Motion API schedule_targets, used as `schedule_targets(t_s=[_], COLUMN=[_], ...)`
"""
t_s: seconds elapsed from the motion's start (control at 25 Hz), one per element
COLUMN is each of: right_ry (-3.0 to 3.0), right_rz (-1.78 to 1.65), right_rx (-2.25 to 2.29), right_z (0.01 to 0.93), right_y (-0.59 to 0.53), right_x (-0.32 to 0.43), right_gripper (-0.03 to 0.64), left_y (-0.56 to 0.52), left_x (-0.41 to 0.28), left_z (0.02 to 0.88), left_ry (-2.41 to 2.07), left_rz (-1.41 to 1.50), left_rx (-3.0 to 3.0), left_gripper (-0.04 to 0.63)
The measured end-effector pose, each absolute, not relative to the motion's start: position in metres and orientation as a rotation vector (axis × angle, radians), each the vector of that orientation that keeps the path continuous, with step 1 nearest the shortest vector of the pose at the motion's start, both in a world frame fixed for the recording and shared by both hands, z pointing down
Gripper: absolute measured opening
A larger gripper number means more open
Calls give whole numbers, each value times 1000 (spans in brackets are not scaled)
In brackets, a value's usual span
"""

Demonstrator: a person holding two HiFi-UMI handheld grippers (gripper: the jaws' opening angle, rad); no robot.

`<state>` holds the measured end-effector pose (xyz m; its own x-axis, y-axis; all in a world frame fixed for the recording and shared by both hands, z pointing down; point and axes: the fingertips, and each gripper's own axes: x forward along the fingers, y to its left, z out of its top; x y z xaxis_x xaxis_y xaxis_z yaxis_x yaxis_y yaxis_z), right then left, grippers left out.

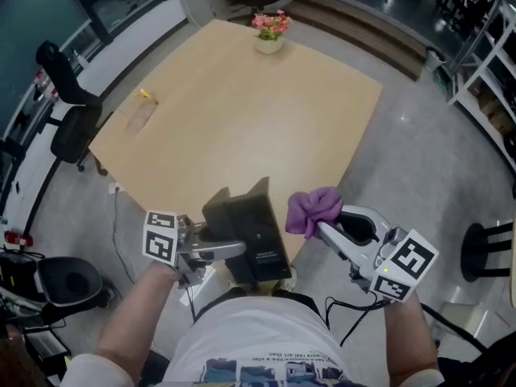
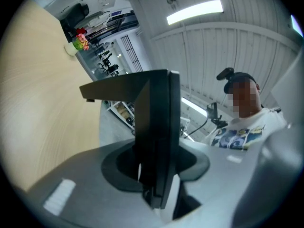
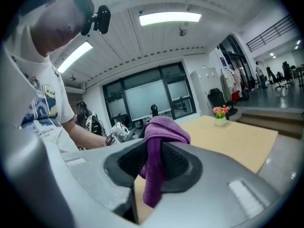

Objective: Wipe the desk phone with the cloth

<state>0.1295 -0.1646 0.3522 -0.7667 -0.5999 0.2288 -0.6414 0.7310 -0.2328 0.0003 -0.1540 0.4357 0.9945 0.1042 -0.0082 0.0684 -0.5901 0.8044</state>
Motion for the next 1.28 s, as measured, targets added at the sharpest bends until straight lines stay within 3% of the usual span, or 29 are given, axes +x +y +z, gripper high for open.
schedule_targets(t_s=[0.24,0.88,1.08,1.28], right_ry=[-2942,-2823,-2889,-2990], right_rz=[299,620,455,258], right_rx=[823,916,819,488], right_z=[294,400,338,273], right_y=[-188,-257,-248,-222], right_x=[98,94,101,60], right_gripper=[89,89,89,89], left_y=[-131,-117,-116,-109], left_x=[14,5,15,30], left_z=[436,425,427,428], left_ry=[164,179,204,280], left_rz=[109,70,121,174], left_rx=[2205,2222,2231,2245], left_gripper=[181,181,181,181])
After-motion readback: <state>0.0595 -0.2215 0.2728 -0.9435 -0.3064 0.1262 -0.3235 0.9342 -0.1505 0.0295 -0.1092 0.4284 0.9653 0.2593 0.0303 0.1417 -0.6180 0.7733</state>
